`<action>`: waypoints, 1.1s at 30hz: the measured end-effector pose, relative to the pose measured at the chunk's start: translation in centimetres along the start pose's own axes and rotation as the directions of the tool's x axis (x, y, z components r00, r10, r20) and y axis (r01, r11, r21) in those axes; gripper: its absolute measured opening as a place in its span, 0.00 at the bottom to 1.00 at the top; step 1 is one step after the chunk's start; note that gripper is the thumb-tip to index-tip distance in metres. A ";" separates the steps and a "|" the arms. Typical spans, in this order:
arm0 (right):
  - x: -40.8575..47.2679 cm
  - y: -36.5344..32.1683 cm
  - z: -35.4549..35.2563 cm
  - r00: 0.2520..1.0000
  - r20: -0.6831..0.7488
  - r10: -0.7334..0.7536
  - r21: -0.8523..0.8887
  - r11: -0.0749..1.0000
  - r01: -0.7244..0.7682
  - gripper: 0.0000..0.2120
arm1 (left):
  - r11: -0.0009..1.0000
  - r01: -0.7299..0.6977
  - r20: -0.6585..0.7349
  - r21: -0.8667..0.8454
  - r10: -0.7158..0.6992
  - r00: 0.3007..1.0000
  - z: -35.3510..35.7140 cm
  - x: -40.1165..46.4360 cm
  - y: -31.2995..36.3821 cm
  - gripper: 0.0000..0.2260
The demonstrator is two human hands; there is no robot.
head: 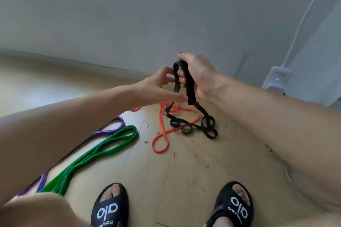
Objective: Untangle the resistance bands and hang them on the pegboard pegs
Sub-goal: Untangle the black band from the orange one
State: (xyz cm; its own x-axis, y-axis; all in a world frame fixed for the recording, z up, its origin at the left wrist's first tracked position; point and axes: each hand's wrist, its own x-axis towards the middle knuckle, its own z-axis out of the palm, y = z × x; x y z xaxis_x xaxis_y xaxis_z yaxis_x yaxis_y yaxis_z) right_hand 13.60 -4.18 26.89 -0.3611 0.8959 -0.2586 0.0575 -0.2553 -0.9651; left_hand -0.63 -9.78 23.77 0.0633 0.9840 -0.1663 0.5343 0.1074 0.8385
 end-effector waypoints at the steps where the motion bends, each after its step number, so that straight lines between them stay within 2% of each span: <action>1: -1.4 -1.0 -0.3 0.999 -0.011 -0.035 -0.004 0.999 0.035 0.19 | 0.999 -0.036 -0.024 -0.015 0.035 0.999 0.2 -0.6 1.7 0.34; 5: -5.9 -3.1 -1.5 0.991 -0.020 -0.130 0.006 0.991 0.130 0.20 | 0.973 -0.208 -0.048 -0.104 0.204 0.978 2.0 -2.8 6.4 0.16; 8: -7.5 -3.6 -1.9 0.986 -0.030 -0.161 -0.017 0.987 0.161 0.21 | 0.946 -0.223 -0.047 -0.234 0.219 0.975 3.4 -4.0 6.8 0.14; 12: -8.3 -3.0 -2.4 0.983 -0.027 -0.181 -0.063 0.982 0.179 0.21 | 0.954 -0.213 -0.069 -0.213 0.202 0.977 4.6 -4.7 6.6 0.10; 16: -9.0 -2.8 -3.5 0.983 0.004 -0.185 0.031 0.982 0.185 0.15 | 0.958 -0.213 -0.141 -0.191 0.188 0.972 4.6 -4.8 7.1 0.07; 19: -9.4 -2.9 -4.0 0.987 0.026 -0.157 0.155 0.976 0.151 0.16 | 0.956 -0.208 -0.163 -0.206 0.176 0.971 4.9 -4.7 7.5 0.12; 21: -9.5 -3.0 -4.1 0.989 0.031 -0.146 0.229 0.964 0.135 0.15 | 0.957 -0.245 -0.167 -0.156 0.219 0.961 5.2 -4.6 7.7 0.11; 25: -9.3 -3.0 -4.5 0.986 0.026 -0.164 0.183 0.971 0.156 0.15 | 0.956 -0.287 -0.199 -0.064 0.269 0.942 5.3 -4.4 8.0 0.12; 29: -9.3 -2.8 -5.2 0.991 -0.007 -0.131 0.204 0.970 0.129 0.14 | 0.960 -0.251 -0.071 -0.127 0.243 0.967 4.4 -4.4 8.0 0.14; 33: -9.1 -2.7 -5.1 0.997 0.003 -0.078 0.236 0.969 0.075 0.14 | 0.964 -0.208 -0.069 -0.167 0.199 0.978 4.5 -4.4 7.5 0.16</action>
State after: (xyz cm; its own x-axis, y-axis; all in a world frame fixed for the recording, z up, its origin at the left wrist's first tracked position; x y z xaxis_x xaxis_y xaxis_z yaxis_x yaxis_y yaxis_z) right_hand 21.44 -9.82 31.61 -0.3669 0.9121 -0.1829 -0.1904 -0.2661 -0.9450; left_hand 6.90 -13.96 28.48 0.1097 0.9931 0.0404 0.3609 -0.0777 0.9294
